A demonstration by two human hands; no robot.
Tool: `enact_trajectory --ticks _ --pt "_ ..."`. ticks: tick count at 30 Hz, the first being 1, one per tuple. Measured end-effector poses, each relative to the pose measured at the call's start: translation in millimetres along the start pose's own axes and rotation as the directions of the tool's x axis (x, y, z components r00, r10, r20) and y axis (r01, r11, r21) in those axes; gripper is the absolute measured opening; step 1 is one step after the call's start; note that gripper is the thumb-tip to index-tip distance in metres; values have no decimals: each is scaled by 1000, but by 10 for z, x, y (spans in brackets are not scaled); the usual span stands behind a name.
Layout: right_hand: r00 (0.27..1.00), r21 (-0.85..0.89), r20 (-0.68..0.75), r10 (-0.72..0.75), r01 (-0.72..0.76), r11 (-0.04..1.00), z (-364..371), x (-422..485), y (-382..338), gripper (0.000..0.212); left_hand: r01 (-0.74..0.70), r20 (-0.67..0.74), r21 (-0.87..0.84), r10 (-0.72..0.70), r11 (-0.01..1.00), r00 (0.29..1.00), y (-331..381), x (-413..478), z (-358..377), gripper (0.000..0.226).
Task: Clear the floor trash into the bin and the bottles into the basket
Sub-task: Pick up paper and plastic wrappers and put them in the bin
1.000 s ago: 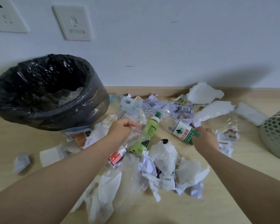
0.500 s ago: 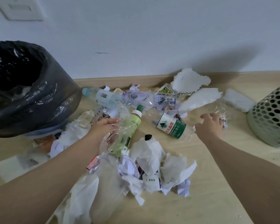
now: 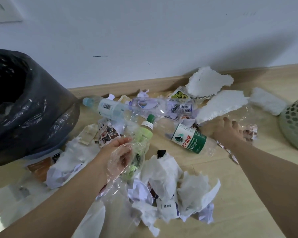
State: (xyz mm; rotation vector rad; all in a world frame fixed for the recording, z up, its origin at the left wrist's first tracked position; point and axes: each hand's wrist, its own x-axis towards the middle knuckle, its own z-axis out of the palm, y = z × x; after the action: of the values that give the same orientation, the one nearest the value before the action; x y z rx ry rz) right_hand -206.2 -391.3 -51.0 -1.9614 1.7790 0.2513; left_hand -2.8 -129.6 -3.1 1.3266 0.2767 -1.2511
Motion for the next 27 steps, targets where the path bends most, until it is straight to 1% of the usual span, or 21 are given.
enact_trajectory --ticks 2,3,5,7,9,11,13,15,18,21,24,25,27 --pt "1000 -63 6 -25 25 998 71 -4 24 70 -7 11 -9 8 1000 1000 -3 34 -18 26" --pt "999 -115 -19 -50 47 992 104 -29 28 67 -10 16 -9 10 1000 1000 2 49 -26 26" --pt "991 -211 -79 -107 88 974 184 -98 22 55 -8 13 -10 8 1000 1000 11 89 -42 26" --pt "978 -240 -125 -168 135 961 276 -184 -2 38 -7 3 2 7 1000 1000 18 109 -27 25" --pt "971 -171 -132 -200 176 969 379 -303 -31 26 -15 -4 22 16 1000 1000 11 125 -22 24" --pt "974 -75 -88 -207 201 977 458 -459 -89 19 -15 3 38 15 999 1000 22 112 -33 23" --pt "977 -23 -31 -212 212 977 487 -607 -169 12 1 -9 57 0 998 1000 54 110 -55 22" --pt "975 37 -25 -221 222 974 448 -740 -265 5 -2 -8 70 3 998 1000 107 69 -78 22" --pt "968 156 -120 -221 238 959 251 -899 -432 14 -26 6 92 26 995 1000 192 -9 -134 24" --pt "949 307 -230 -214 279 910 -82 -1112 -642 27 -60 27 120 57 991 998 295 -173 -170 23" --pt "927 413 -291 -236 344 843 -406 -1436 -952 31 -99 26 146 96 984 995 423 -422 -198 23" --pt "917 474 -322 -238 373 797 -502 -1551 -1095 31 -134 5 157 135 979 991 505 -522 -224 26" --pt "903 614 -357 -239 420 669 -691 -1767 -1391 31 -180 -42 130 186 975 982 729 -674 -246 27"
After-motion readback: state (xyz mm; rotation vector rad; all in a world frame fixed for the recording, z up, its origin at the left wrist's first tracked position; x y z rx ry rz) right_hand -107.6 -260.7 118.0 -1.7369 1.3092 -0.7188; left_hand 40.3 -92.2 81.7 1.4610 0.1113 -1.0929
